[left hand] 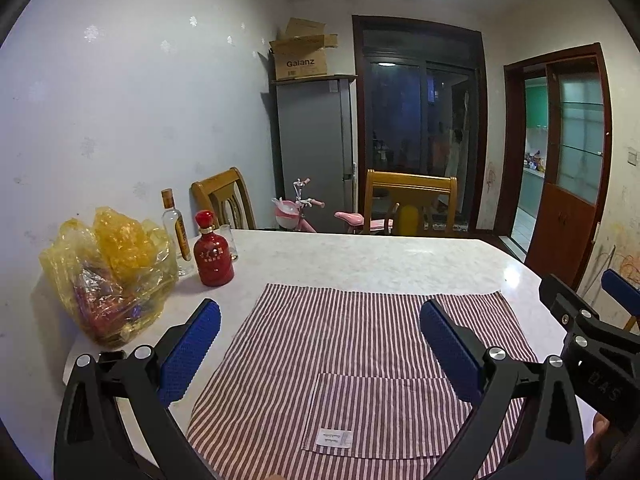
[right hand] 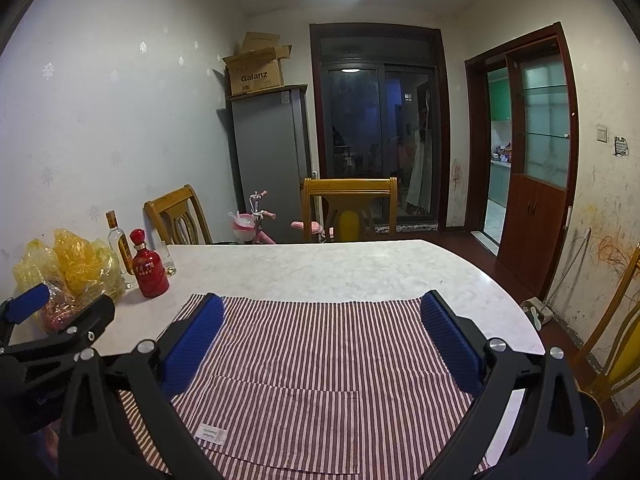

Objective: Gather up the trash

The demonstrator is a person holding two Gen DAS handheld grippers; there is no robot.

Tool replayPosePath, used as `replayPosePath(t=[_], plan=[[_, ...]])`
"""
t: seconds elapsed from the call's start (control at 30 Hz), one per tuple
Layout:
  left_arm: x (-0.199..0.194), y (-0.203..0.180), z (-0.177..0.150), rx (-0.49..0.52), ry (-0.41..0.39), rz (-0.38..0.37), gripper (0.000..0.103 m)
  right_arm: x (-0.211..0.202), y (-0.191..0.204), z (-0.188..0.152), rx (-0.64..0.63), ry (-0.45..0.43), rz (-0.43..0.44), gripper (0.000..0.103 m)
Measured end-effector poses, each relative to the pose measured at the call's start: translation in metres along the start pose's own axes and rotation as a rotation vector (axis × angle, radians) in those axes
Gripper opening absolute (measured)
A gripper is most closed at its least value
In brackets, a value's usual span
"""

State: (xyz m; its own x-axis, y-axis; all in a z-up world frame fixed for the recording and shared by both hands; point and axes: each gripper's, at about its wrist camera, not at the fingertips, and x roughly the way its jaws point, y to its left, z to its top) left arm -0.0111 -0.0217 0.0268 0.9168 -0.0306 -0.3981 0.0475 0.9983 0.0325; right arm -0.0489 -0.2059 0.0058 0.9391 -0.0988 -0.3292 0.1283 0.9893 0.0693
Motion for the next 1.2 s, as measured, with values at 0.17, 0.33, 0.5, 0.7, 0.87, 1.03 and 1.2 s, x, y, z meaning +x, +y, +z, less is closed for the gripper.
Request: replayPosePath(t=[0.17, 0.33, 0.5, 0.7, 0.87, 1.03, 1.2], plan=[[0.0012, 0.0014, 0.0001, -0.003, 0.000, 0.001, 0.097, 0.0008, 0.0002, -0.0002, 0.000, 0.003, 0.001, 0.098], [0.0037, 0.0028, 0.0006, -0.005, 0.006, 0.004, 0.097, 0.0017, 0.0005, -0.0006, 0.001, 0.004, 0.002, 0.098], [0.0050, 0.0045, 0.0013, -0.009, 0.009, 0.000, 0.097, 0.0018, 0.0007, -0.0006, 0.001, 0.005, 0.002, 0.098], [0.0062, 0.0058, 0.0017, -0.012, 0.008, 0.001, 0.097, 0.0028, -0.0009, -0.0013, 0.003, 0.006, 0.003, 0.098], [0.0073, 0.0069, 0.0017, -0.010, 0.007, 0.002, 0.097, 0.0027, -0.0011, -0.0011, 0.003, 0.007, 0.005, 0.098], [0.0073, 0.0076, 0.0037, -0.009, 0.003, 0.005, 0.097, 0.0031, -0.0021, -0.0013, 0.003, 0.006, 0.005, 0.098], [0.0071, 0.0074, 0.0036, -0.008, 0.001, 0.005, 0.097, 0.0041, -0.0037, -0.0015, 0.003, 0.005, 0.004, 0.098]])
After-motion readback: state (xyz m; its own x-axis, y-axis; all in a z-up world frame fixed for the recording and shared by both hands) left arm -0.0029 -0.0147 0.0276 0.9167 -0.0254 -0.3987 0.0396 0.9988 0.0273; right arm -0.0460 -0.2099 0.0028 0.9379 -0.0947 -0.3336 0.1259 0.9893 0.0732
